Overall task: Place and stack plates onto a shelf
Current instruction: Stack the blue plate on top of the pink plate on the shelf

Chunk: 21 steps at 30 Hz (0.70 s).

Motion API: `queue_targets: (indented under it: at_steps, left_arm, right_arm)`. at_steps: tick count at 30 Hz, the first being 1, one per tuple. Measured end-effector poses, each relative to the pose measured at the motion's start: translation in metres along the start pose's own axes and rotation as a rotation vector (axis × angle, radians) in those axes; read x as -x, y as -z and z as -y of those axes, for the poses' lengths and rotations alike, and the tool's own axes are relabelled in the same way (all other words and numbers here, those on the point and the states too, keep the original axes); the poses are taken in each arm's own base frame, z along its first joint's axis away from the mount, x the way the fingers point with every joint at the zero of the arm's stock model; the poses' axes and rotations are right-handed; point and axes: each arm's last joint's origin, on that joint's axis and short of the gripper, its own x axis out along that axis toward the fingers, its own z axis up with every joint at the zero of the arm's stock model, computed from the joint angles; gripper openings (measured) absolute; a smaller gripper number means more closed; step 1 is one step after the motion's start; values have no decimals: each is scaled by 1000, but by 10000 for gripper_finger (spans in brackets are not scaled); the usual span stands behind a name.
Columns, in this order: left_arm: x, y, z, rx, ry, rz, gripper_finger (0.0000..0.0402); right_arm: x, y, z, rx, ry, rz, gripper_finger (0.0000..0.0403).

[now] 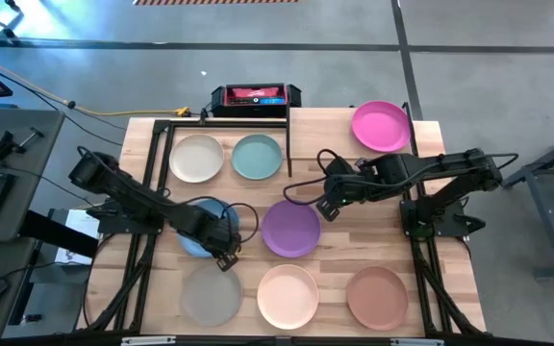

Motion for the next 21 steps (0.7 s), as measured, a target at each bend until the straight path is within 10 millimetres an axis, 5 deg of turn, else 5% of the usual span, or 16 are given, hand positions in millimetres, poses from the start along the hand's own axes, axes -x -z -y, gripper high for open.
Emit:
queue_targets:
  at_steps: [12,21]
  left_arm:
    - [37,11,-3,-176,72,68,2]
    - [64,5,-1,-460,-17,164,1]
  right_arm:
    - [0,-2,-1,-31,-2,26,137]
    - [0,-6,-5,-177,-50,50,142]
